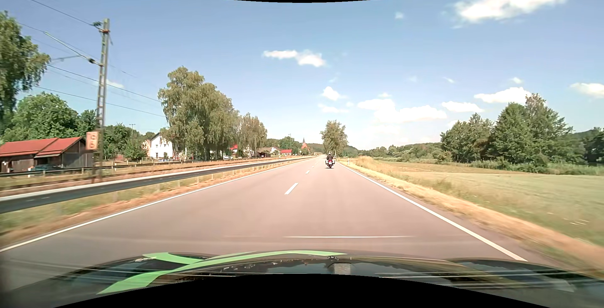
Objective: Follow the waypoints while adhering to traffic rules and regulations
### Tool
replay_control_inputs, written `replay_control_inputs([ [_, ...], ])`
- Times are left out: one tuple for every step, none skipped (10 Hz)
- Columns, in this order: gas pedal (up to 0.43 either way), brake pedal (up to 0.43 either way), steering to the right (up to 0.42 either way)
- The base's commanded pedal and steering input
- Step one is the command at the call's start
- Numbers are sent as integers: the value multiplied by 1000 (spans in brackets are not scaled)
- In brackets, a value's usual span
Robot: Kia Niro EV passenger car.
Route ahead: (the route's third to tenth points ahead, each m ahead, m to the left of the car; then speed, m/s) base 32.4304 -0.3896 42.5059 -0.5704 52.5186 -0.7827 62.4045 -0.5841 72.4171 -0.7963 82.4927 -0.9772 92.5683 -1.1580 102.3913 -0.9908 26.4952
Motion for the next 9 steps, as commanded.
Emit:
replay_control_inputs([
  [551,0,-12],
  [559,0,-12],
  [571,0,-12],
  [571,0,-12],
  [571,0,-11],
  [579,0,-10],
  [579,0,-10],
  [579,0,-8],
  [579,0,-6],
])
